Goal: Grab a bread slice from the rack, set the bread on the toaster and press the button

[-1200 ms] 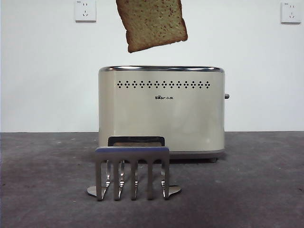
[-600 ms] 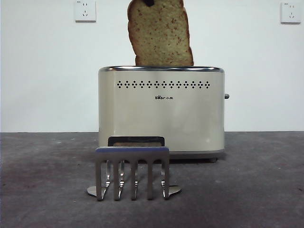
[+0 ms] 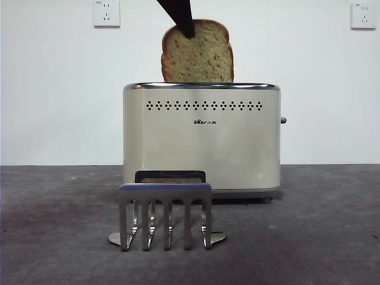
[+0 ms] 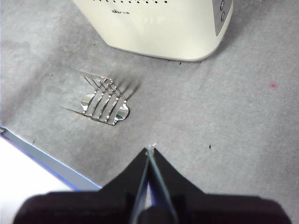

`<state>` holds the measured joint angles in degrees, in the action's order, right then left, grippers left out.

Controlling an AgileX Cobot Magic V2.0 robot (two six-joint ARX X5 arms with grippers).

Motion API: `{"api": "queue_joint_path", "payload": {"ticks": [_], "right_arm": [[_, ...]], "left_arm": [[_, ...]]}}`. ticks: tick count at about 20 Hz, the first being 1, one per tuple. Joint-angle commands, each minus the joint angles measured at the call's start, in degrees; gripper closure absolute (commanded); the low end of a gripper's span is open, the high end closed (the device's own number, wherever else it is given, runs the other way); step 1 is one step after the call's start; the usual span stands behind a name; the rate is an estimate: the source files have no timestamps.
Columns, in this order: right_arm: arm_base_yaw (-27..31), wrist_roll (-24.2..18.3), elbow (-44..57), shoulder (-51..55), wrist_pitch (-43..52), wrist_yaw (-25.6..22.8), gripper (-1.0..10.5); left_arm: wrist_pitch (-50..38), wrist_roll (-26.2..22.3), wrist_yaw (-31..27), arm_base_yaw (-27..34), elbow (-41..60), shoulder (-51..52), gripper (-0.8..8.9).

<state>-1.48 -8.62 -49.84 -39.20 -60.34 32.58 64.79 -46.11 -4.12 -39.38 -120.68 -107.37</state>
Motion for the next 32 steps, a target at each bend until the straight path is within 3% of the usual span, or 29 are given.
{"api": "queue_joint_path", "payload": {"ticks": [1, 11, 14, 17, 20, 24, 27, 29, 32], "right_arm": [[-0.07, -0.55, -0.13, 0.04, 0.39, 0.04, 9.5], [-0.07, -0.48, -0.13, 0.04, 0.2, 0.02, 9.5], [-0.07, -0.48, -0.13, 0.04, 0.2, 0.04, 9.5], [-0.07, -0.48, -0.13, 0.04, 0.2, 0.02, 9.5], [-0.07, -0.48, -0.13, 0.04, 0.42, 0.0, 9.5], [-0.07, -0.2, -0.13, 0.02, 2.03, 0.02, 9.5], [-0.07, 5.29, -0.13, -0.92, 6.03, 0.0, 9.5], [-0.07, 10.88, -0.13, -3.34, 9.97, 0.04, 9.5], [-0.07, 15.67, -0.15, -9.42, 16.41, 0.9, 9.5]], "left_arm": [[-0.46, -0.66, -0.37, 0.5, 0.15, -2.56, 8.25], [-3.08, 2.43, -0.37, 0.52, 0.15, -4.39, 7.89], [-3.1, 3.48, -0.37, 0.5, 0.15, -4.37, 4.84], [-3.17, 5.35, -0.68, 0.46, 0.15, -3.72, 3.65], [-3.1, 6.12, -3.02, 0.46, 0.15, -0.98, 3.65], [-2.43, 11.47, -3.45, 0.46, 0.15, 6.08, 3.69], [2.38, 22.88, -3.32, -0.02, 0.15, 12.28, 3.81], [6.36, 29.83, -1.97, -0.2, 0.15, 15.72, 4.92], [10.49, 38.62, 2.12, -0.2, 0.15, 19.91, 7.67]]}}
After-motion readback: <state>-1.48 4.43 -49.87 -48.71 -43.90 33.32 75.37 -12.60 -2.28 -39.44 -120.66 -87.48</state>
